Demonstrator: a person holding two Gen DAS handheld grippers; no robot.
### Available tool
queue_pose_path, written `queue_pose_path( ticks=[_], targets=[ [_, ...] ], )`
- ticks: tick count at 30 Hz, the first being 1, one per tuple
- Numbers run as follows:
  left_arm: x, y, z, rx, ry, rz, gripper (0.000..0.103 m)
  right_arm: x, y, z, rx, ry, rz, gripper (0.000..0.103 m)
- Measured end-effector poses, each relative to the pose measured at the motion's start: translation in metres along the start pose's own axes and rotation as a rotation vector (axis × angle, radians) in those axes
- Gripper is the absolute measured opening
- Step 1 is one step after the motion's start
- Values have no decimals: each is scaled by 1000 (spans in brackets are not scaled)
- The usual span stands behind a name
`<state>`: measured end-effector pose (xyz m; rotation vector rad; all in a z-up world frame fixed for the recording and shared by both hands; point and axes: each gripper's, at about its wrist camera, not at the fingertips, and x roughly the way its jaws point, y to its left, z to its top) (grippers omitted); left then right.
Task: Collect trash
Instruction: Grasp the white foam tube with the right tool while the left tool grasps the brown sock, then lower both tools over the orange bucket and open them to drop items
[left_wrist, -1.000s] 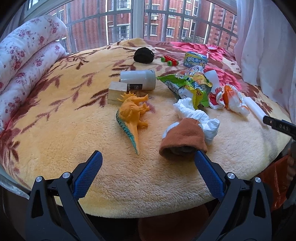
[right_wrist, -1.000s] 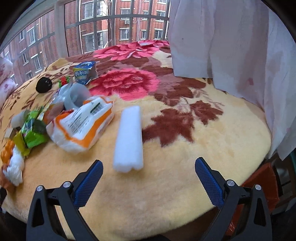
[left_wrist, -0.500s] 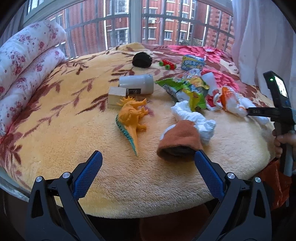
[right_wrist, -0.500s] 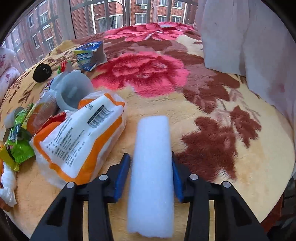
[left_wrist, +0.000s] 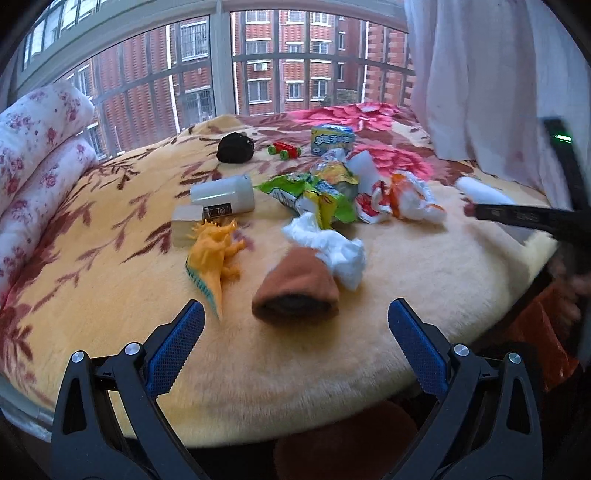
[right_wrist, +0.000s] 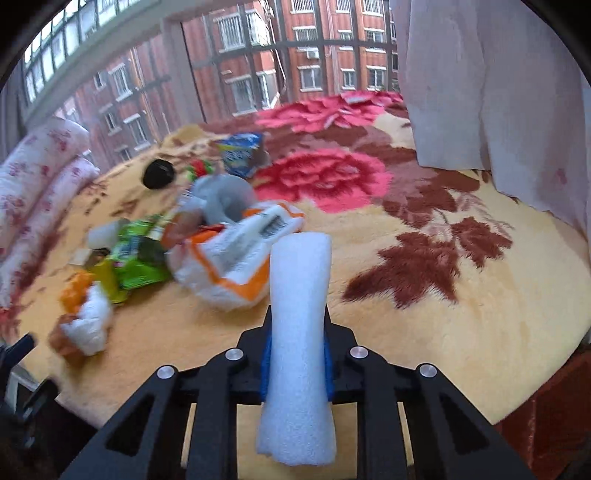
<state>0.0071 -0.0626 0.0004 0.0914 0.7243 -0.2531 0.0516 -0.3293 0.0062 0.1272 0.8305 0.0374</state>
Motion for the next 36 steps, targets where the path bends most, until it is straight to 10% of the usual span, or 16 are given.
queue_pose_path(
  ticks=[8,13,16,29,36],
  targets=[
    [37,11,4,39,37,35,94,-5,0,-17,13,6,31,22],
    [49,7,9,84,34,-23,38,0,1,-22,13,13,31,22],
    [49,3,9,87,8,-14,30,-1,5,-25,6,14,34,22],
    [-54,-6,-25,87,-26,-78,26,-48,62,-53,-111,17,172,22],
    [-79,-21,-75,157,80,-149,26,-81,87,-100,-224,100,301,22]
  ],
)
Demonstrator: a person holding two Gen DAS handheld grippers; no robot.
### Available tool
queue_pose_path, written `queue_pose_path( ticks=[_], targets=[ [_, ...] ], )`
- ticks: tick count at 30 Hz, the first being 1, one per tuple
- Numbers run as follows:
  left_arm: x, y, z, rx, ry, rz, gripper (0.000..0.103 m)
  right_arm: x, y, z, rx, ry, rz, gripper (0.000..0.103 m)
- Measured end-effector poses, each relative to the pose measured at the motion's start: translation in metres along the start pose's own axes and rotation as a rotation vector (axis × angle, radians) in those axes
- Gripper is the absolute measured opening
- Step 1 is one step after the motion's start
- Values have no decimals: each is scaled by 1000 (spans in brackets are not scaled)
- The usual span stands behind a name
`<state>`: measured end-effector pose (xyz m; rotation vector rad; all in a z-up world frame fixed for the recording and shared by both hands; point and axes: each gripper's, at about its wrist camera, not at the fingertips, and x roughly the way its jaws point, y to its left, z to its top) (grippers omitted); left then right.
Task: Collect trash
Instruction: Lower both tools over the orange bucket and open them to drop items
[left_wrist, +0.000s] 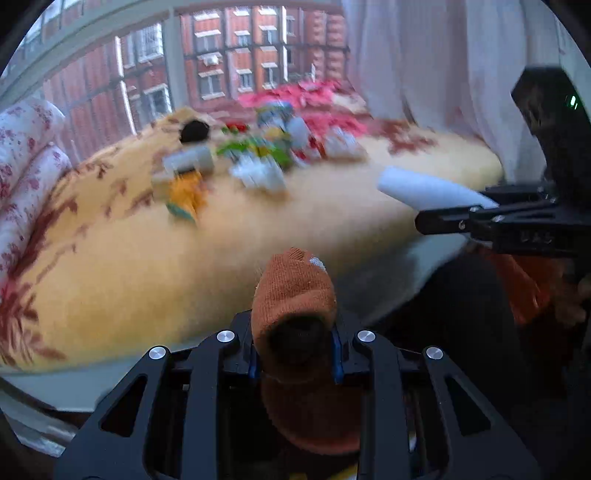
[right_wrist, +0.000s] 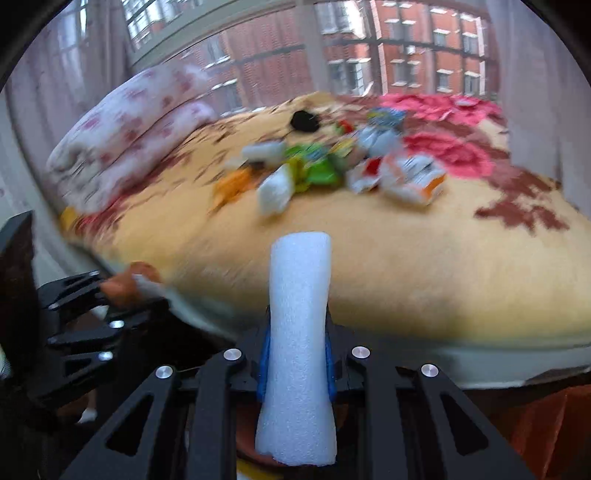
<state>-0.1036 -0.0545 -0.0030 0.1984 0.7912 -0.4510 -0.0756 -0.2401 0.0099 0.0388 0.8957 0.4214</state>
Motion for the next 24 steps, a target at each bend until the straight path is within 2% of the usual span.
queue_pose_path(
  ticks=[3,8,12,14,15,16,17,19,24],
  targets=[
    [11,-5,-23,17,72,12,26,6,15,-29,-52,74,10,23],
    [40,7,-53,-66,197,-43,26,25,23,-65,-62,180,22,23],
    [51,7,-63,-61,239,-62,27,41,27,-80,-67,235,25,26],
    [57,6,-66,-40,259,-54,33,51,27,-82,-71,251,23,32],
    [58,4,-68,-36,270,-46,51,55,27,-82,-76,257,21,47],
    [63,5,-70,-32,294,-30,74,59,26,-82,-79,260,12,56],
    [65,6,-72,-33,296,-12,78,61,25,-83,-80,256,0,63],
    [66,7,-75,-33,293,2,79,63,20,-81,-75,253,-8,63],
    [65,18,-74,-62,292,-18,79,58,5,-72,-35,230,-3,63]
  ],
)
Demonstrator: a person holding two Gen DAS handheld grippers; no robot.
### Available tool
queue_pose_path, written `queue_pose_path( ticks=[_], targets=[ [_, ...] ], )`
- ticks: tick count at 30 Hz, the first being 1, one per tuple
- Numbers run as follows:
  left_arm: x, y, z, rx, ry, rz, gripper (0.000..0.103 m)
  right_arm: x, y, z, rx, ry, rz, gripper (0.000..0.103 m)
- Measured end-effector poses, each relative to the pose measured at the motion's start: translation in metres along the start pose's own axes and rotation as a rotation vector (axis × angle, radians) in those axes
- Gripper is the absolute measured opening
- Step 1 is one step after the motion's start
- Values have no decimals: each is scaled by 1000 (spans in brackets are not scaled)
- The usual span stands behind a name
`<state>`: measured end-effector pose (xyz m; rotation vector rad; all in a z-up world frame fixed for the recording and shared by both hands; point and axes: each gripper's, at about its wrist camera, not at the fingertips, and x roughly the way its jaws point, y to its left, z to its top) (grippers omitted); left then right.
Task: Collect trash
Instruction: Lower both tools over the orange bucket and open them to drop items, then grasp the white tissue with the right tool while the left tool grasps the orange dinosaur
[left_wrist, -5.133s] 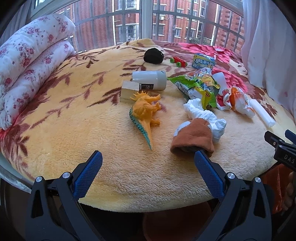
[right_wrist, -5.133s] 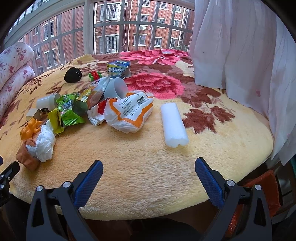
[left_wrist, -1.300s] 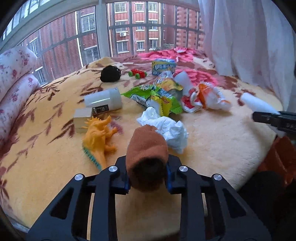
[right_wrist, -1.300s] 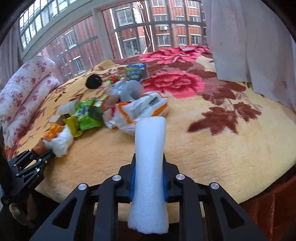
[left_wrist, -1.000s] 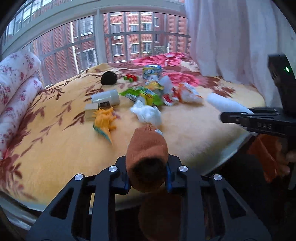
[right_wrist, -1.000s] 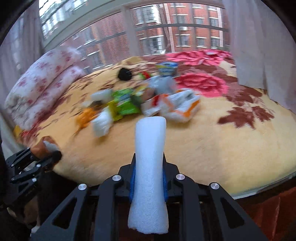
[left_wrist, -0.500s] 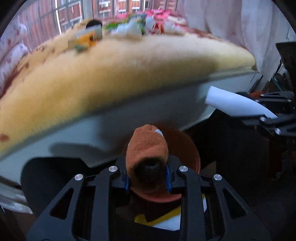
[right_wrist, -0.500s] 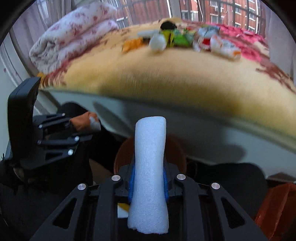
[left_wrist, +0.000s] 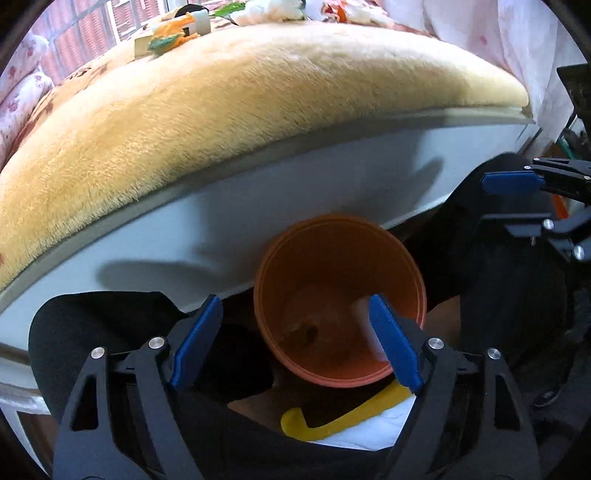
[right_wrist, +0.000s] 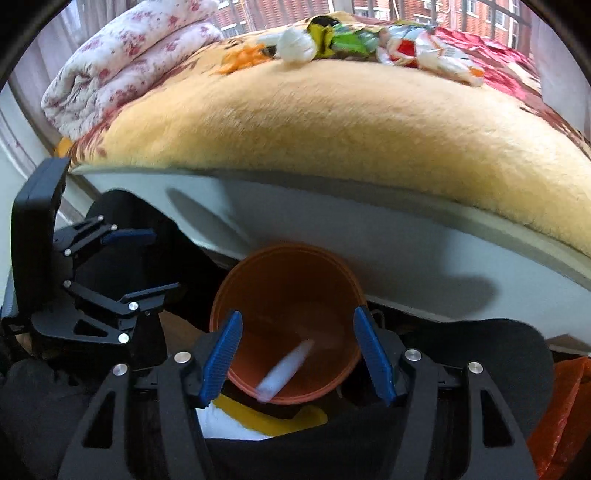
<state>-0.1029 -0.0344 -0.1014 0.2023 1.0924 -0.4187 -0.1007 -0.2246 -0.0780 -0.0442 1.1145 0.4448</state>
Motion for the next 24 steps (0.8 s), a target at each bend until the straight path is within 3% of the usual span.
queue_pose_path(
  ticks=[5,11,15,22,23,24],
  targets=[
    [-19,15,15,-30,-64,-10,80,-18,-8,25,0,-65,1,59],
    [-52,33,45,-97,-176,-3,80,-30,-7,97,10,-207,41,59],
    [-65,50,56,-132,-238,36,84,-17,1,152,29,-269,58,57],
    [-68,72,74,-194,-282,78,86,31,17,208,31,-255,-14,55],
    [-67,74,76,-201,-285,80,86,38,17,211,33,-248,-26,53],
    [-68,76,76,-205,-286,84,86,44,17,212,34,-243,-35,42]
  ],
)
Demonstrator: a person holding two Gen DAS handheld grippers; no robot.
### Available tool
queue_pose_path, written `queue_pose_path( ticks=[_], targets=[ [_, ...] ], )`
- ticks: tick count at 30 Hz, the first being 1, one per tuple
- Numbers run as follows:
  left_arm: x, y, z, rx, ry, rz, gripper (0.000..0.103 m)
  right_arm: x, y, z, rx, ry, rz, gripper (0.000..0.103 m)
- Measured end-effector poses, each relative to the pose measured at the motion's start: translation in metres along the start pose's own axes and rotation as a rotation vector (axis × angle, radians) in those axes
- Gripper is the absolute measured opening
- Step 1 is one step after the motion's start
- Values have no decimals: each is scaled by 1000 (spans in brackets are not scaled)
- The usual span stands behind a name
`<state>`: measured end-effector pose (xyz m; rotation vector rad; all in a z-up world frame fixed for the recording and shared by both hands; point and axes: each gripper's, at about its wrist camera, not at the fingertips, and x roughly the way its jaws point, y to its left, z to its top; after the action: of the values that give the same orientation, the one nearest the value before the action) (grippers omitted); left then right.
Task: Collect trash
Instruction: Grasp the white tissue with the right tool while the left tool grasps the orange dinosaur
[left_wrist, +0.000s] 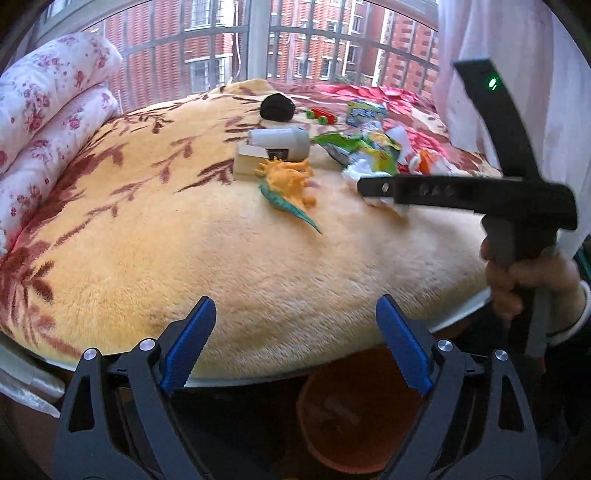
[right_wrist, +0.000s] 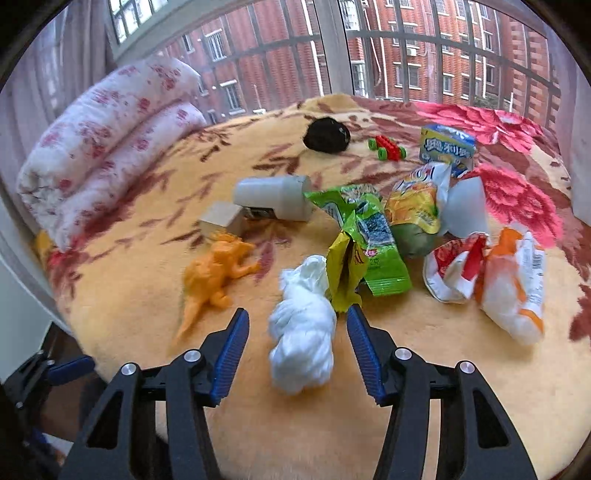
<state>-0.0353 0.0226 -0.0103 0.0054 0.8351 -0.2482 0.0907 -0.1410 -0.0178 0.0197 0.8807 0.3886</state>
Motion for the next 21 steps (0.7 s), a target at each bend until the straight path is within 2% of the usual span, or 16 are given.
queue_pose_path(
  ticks=[1,3,6,9,14,18,21],
  targets=[
    [2,1,2,-5,-1,6,86,7,0,0,0,6,-7,33],
    [9,3,6,-15,1,11,86,14,-5,-4,22,21,-14,33],
    [15,4,15,-30,1,8,86,3,-14,-8,76,20,24,32],
    [21,3,27,-38,-9,12,86,-30,-21,-18,85,-15,58,32],
    [47,-6,58,-57,-20,30,89,-78,-34,-41,84,-67,51,33],
    [74,-12,79,-65,-14,59,89,-99,-44,-57,82,-85,24,33],
    [100,-7,93,-112,16,70,89,-104,-51,-70,86,-88,10,33]
  ],
)
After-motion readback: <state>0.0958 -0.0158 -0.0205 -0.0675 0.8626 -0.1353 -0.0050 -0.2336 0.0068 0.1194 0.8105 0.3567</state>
